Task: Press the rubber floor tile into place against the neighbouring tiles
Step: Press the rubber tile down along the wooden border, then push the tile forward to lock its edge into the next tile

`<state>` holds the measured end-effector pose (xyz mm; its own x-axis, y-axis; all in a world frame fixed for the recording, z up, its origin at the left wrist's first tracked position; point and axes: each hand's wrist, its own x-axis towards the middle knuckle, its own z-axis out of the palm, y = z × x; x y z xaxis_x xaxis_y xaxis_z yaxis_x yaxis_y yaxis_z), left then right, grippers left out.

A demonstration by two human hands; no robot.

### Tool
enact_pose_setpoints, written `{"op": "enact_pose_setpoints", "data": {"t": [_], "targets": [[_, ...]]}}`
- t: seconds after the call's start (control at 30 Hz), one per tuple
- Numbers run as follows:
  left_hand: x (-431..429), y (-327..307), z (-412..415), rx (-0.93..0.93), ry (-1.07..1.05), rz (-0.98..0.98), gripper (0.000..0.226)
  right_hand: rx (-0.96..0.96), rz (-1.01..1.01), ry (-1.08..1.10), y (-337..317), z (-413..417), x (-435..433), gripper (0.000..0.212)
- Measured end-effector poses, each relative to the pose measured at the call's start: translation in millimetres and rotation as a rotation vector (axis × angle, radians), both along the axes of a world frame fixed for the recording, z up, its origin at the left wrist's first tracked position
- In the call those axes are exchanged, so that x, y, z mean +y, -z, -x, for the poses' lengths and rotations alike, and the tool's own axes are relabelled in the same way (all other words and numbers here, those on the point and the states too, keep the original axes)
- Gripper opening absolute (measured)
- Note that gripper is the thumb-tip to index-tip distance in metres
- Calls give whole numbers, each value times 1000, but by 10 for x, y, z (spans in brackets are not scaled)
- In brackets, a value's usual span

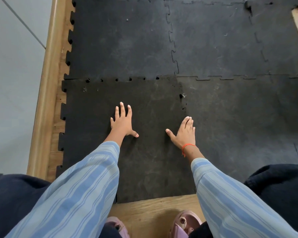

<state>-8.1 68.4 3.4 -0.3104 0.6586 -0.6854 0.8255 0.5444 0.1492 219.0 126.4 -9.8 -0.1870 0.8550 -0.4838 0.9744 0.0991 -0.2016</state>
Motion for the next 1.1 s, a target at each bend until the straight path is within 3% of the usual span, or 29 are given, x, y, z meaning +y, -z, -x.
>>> {"op": "enact_pose_setpoints", "data": {"t": [0.13, 0.23, 0.37, 0.5, 0.7, 0.83, 0.97, 1.1], "targets": [[-8, 0, 2, -5, -8, 0, 133, -115, -22, -25, -61, 72, 95, 112], [-15, 24, 12, -6, 4, -9, 133, 21, -26, -32, -32, 42, 104, 104], [-6, 27, 20, -5, -1, -8, 132, 133, 108, -34, -24, 1, 196, 125], [19, 2, -18, -8, -18, -4, 133, 76, 162, -143, -10, -109, 280, 132], [85, -68, -100, -12, -53, 18, 136, -33, 176, -131, -64, -45, 252, 135], [75, -31, -14, 10, 7, 37, 136, -92, 133, -112, -135, 219, 409, 115], [169, 63, 266, 50, 88, -62, 111, 25, 89, -252, -129, 738, 805, 84], [465, 66, 653, 119, 132, -91, 117, 9, 32, -339, -90, 1093, 1338, 79]]}}
